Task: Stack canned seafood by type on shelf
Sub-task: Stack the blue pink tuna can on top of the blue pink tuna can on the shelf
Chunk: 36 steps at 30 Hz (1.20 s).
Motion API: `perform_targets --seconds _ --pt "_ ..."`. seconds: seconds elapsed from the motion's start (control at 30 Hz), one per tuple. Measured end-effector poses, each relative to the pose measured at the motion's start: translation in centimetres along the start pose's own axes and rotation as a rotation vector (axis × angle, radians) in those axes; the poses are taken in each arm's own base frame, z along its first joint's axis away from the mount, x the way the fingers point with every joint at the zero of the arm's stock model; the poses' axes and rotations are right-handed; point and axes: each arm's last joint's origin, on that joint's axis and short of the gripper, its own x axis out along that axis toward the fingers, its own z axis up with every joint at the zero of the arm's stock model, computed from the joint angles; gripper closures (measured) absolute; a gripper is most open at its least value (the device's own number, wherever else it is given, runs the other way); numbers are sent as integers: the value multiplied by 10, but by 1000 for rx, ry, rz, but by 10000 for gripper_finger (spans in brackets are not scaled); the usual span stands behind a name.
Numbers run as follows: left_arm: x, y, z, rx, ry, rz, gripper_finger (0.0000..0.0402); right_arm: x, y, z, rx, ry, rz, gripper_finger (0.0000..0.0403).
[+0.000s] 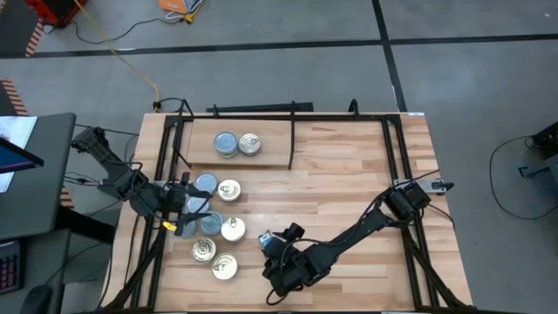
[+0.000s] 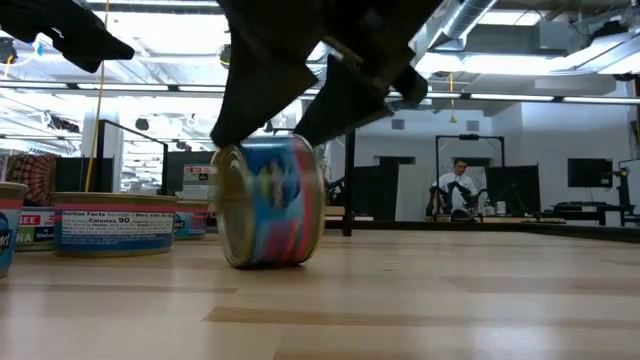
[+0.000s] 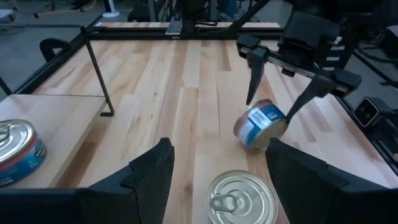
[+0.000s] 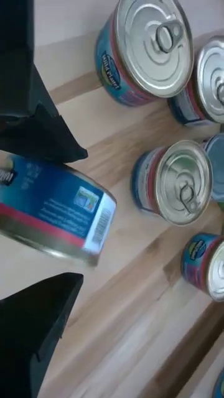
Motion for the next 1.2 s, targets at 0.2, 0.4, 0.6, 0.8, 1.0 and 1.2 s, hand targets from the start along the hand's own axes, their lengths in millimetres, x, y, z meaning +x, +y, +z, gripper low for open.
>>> perform_targets --seconds 0.2,0.4,0.6,0.8,1.0,1.2 --pt "0 0 0 1 1 0 159 11 -9 -6 -37 80 -7 76" --pt "0 0 0 1 1 0 159 23 -21 0 -29 111 -51 76" --pt "0 0 -1 8 9 2 159 40 -39 9 86 156 -111 76" --pt "0 0 -1 8 9 2 159 52 -51 17 254 155 -166 76" --pt "0 0 -1 8 14 -14 159 56 -58 22 291 83 -237 76" --pt "0 0 -1 8 17 -22 159 64 -66 28 265 58 -268 76"
